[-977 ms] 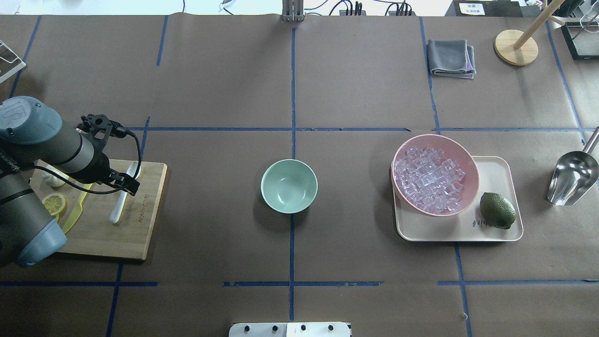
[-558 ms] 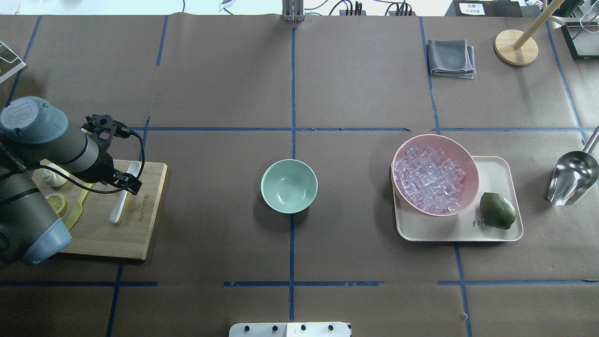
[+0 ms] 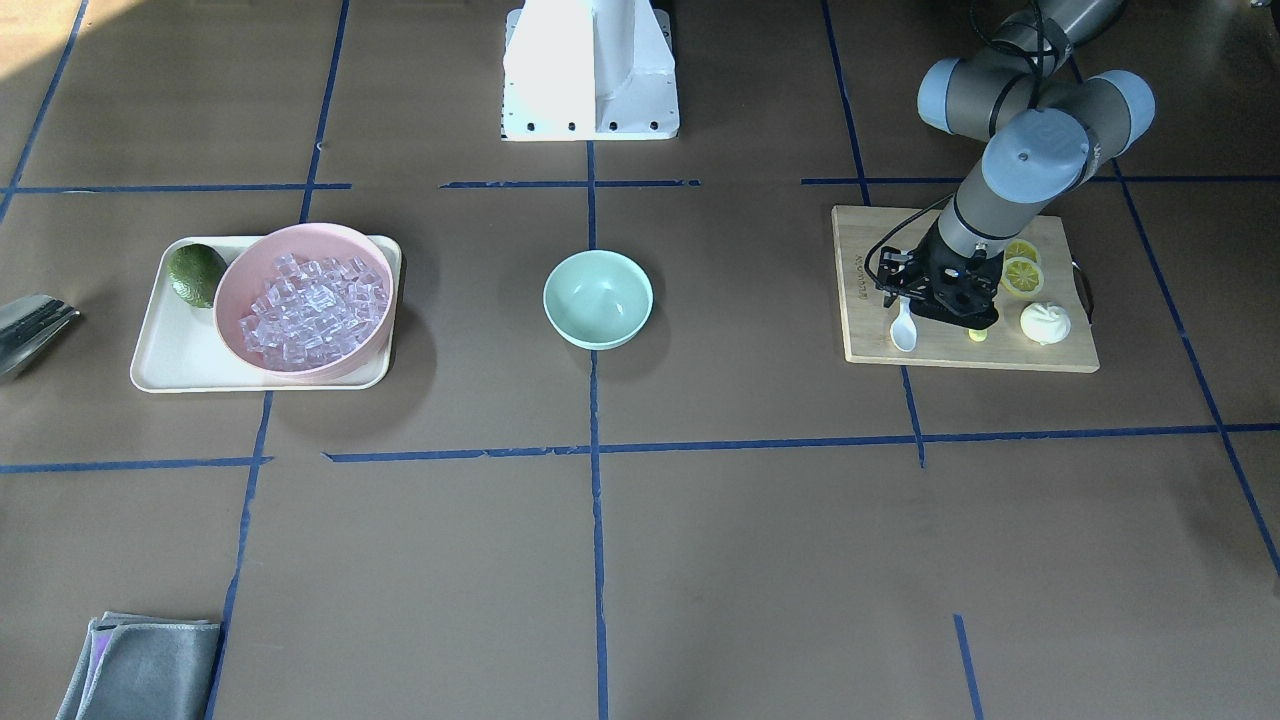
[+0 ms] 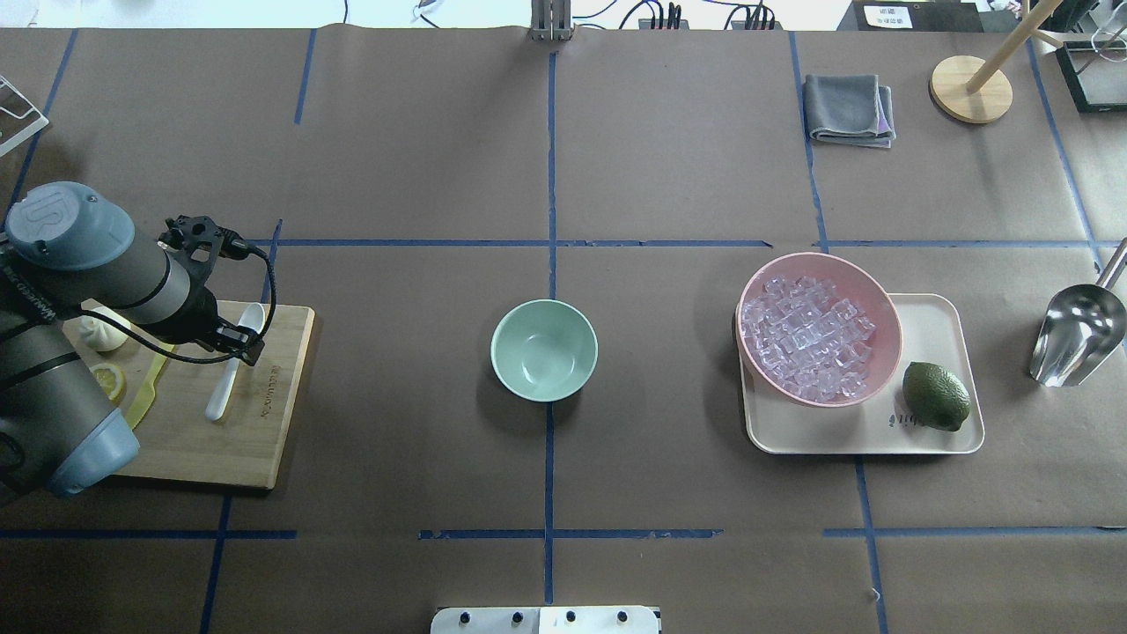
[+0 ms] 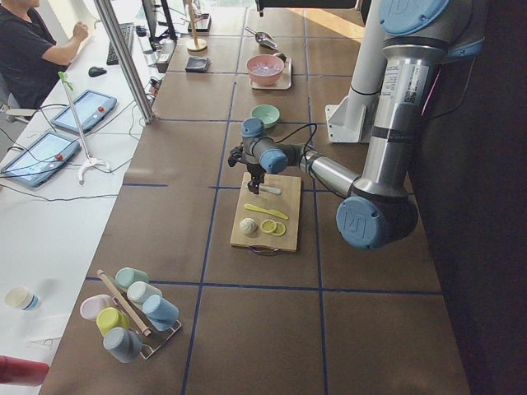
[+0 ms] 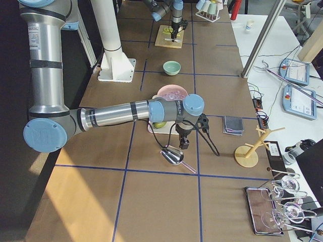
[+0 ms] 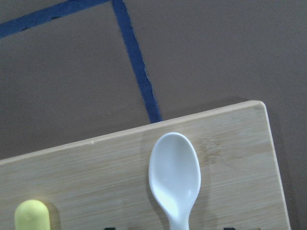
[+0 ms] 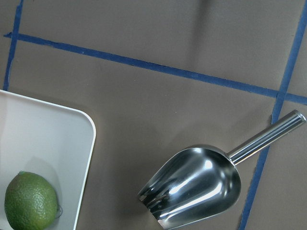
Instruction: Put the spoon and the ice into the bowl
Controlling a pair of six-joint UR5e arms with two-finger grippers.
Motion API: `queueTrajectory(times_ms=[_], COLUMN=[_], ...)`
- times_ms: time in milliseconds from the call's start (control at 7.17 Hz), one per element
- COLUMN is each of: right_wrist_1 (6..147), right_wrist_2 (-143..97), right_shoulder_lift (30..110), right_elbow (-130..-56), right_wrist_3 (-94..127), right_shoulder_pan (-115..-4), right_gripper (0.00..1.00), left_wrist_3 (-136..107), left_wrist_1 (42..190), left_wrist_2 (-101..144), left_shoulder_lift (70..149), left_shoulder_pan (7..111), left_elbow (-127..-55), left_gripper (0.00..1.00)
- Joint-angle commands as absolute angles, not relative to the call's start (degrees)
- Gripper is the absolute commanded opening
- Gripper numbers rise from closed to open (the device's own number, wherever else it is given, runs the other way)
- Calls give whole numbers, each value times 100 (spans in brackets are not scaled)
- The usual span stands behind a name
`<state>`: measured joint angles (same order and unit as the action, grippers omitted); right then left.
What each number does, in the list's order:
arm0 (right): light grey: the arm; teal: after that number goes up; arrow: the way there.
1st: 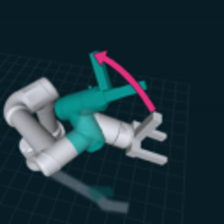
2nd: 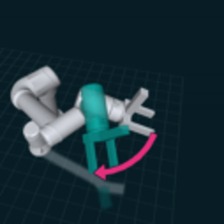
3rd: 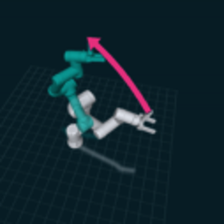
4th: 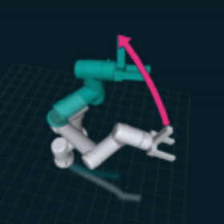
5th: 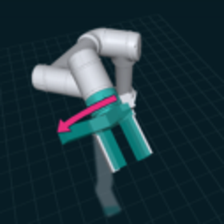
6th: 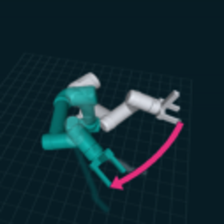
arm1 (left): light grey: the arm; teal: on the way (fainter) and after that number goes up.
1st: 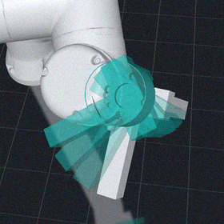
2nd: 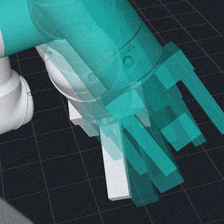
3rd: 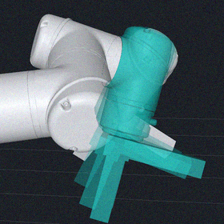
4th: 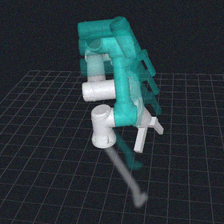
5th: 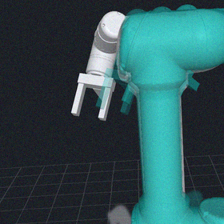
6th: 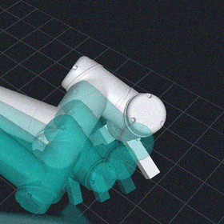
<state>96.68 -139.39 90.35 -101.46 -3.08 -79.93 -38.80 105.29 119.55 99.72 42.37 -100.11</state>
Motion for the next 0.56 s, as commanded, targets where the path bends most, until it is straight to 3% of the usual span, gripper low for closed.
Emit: queueTrajectory(times_ms=[0,140,419], right_wrist_1=[9668,9668,9668], right_wrist_2=[-13939,-13948,-13948], right_shoulder_lift=[9035,9035,9035], right_elbow=[-10151,-10169,-10169], right_wrist_3=[-308,-308,-308], right_shoulder_pan=[-7989,-7998,-7998], right_gripper=[100,100,100], left_wrist_3=[-3902,-3902,-3911], left_wrist_1=[10529,10529,10512], left_wrist_2=[11971,11988,12023], left_shoulder_lift=[9976,9976,9976], left_shoulder_pan=[4236,4236,4236], left_elbow=[-10019,-10037,-10107], left_gripper=[16,4,0])
